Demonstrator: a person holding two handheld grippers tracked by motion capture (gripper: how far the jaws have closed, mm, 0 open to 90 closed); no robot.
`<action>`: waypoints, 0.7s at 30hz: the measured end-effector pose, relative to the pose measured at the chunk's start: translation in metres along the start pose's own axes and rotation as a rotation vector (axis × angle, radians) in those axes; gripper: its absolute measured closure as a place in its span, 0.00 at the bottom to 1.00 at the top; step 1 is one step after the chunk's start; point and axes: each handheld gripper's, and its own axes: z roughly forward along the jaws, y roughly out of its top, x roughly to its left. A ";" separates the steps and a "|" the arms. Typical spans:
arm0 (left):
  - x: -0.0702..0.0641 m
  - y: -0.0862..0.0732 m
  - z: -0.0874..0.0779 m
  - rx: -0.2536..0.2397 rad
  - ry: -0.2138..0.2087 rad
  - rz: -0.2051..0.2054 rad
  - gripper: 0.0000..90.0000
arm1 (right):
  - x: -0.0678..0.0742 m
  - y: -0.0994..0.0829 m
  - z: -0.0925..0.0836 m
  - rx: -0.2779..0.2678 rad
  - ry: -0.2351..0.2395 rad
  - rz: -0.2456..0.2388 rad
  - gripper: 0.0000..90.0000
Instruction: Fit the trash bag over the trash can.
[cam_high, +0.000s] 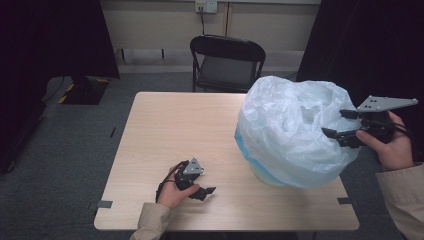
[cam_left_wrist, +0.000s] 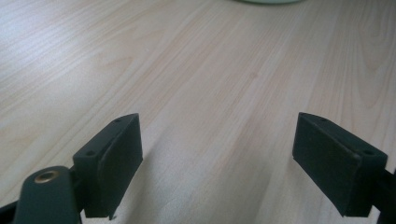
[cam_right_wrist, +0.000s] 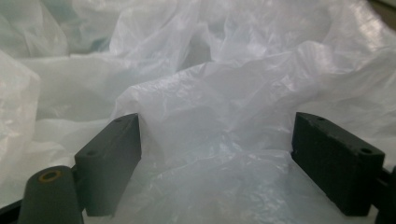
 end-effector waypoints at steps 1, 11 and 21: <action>0.000 -0.001 0.000 0.004 0.002 0.002 0.17 | 0.000 0.003 -0.005 -0.015 0.000 0.003 0.17; 0.000 -0.004 0.004 0.040 0.012 0.015 0.17 | 0.007 0.024 -0.026 -0.101 0.004 -0.014 0.17; -0.002 -0.003 0.006 0.063 0.025 0.048 0.14 | 0.013 0.037 -0.019 -0.118 0.018 -0.011 0.17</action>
